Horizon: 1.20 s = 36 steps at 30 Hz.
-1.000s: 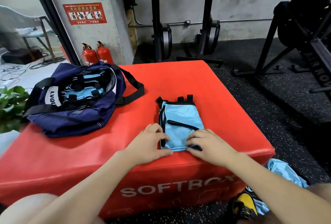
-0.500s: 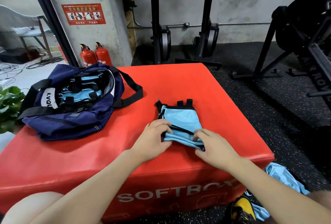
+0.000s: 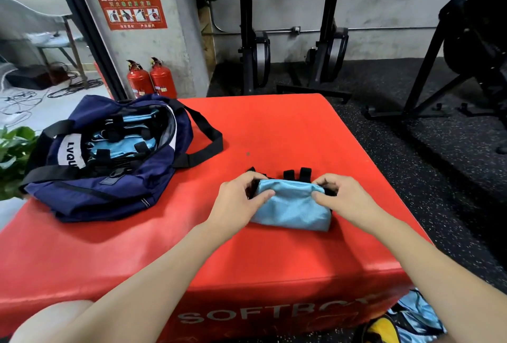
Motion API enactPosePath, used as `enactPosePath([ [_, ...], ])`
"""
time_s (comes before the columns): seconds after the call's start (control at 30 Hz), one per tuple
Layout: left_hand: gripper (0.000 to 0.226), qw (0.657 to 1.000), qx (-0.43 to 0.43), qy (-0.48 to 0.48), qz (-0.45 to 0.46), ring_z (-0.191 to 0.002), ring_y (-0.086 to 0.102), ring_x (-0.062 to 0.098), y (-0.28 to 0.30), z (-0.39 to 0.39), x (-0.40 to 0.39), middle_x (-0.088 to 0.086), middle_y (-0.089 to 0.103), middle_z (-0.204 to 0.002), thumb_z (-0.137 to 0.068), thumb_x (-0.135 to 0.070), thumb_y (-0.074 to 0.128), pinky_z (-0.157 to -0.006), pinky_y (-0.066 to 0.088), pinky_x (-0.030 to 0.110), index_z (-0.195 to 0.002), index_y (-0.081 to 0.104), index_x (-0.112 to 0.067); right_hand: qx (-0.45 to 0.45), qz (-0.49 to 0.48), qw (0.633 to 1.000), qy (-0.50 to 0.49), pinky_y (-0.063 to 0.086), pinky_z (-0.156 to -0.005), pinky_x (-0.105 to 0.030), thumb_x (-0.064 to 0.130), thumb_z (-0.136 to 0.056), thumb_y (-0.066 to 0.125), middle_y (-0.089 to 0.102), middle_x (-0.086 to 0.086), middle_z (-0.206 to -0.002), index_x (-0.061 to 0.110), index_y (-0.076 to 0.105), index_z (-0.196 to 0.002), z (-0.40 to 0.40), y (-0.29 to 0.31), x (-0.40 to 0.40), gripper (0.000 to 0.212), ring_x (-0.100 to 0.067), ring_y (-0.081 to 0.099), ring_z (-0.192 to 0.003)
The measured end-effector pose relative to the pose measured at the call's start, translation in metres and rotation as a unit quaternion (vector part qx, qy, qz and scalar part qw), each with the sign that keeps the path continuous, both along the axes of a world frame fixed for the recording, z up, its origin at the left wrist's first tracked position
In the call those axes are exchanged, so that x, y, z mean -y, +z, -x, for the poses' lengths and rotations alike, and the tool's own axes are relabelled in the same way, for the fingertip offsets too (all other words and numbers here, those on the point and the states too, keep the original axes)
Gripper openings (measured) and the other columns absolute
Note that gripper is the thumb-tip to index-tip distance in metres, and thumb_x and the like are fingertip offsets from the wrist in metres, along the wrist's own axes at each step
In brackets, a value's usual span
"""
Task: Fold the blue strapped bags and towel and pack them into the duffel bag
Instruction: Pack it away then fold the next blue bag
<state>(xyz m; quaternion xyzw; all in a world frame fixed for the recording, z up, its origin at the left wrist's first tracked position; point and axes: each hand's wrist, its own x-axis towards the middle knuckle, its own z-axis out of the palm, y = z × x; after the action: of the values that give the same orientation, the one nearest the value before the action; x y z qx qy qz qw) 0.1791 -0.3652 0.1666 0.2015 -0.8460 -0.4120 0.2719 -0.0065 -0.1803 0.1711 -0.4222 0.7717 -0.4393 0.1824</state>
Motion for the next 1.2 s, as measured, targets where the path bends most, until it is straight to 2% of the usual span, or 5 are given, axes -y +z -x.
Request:
enactPosePath([
  [0.27,0.060,0.957,0.145,0.061,0.242,-0.114,0.049,0.020,-0.017,0.024,0.023,-0.004,0.053,-0.124,-0.079,-0.042,0.080,-0.098,0.044,0.041,-0.133,0.057,-0.027,-0.156,-0.067,0.984,-0.053,0.046,-0.077,-0.029,0.038,-0.084,0.077,0.058,0.015,-0.092,0.032,0.069,-0.101,0.016,-0.031,0.028,0.019,-0.005,0.058,-0.083],
  [0.43,0.033,0.905,-0.022,-0.070,0.418,-0.100,0.053,0.026,-0.022,0.034,0.025,0.001,0.061,-0.110,-0.080,-0.001,0.071,-0.080,0.042,0.037,-0.109,0.071,-0.018,-0.209,-0.096,0.970,-0.080,0.051,-0.087,-0.042,0.045,-0.084,0.075,0.057,0.007,-0.105,0.026,0.066,-0.111,0.014,-0.032,0.027,0.034,-0.018,0.056,-0.101],
  [0.73,0.037,0.912,0.089,-0.108,0.386,-0.132,0.051,0.019,-0.037,0.030,0.019,-0.005,0.063,-0.133,-0.099,-0.031,0.044,-0.109,0.039,0.039,-0.127,0.067,-0.022,-0.475,-0.073,0.874,-0.076,0.046,-0.067,-0.040,0.035,-0.090,0.048,0.061,-0.001,-0.096,0.020,0.068,-0.101,-0.036,-0.041,0.032,0.027,-0.027,0.058,-0.084],
  [0.93,0.045,0.916,0.254,-0.068,0.304,-0.141,0.035,0.007,-0.019,0.026,0.006,-0.013,0.043,-0.153,-0.101,-0.045,0.046,-0.110,0.026,0.036,-0.145,0.048,-0.037,-0.466,-0.119,0.874,-0.061,0.046,-0.080,-0.039,0.040,-0.093,0.043,0.064,0.001,-0.111,0.022,0.068,-0.109,-0.031,-0.046,0.033,0.034,-0.025,0.062,-0.097],
  [1.2,0.037,0.933,0.287,-0.009,0.215,-0.075,0.065,0.030,-0.001,0.022,-0.029,0.006,0.065,-0.072,-0.095,-0.047,0.058,-0.065,0.050,0.034,-0.075,0.069,-0.017,-0.143,-0.135,0.968,-0.158,0.048,-0.088,-0.041,0.041,-0.088,0.071,0.049,-0.007,-0.125,0.018,0.047,-0.132,-0.054,-0.033,0.022,0.056,-0.031,0.057,-0.108],
])
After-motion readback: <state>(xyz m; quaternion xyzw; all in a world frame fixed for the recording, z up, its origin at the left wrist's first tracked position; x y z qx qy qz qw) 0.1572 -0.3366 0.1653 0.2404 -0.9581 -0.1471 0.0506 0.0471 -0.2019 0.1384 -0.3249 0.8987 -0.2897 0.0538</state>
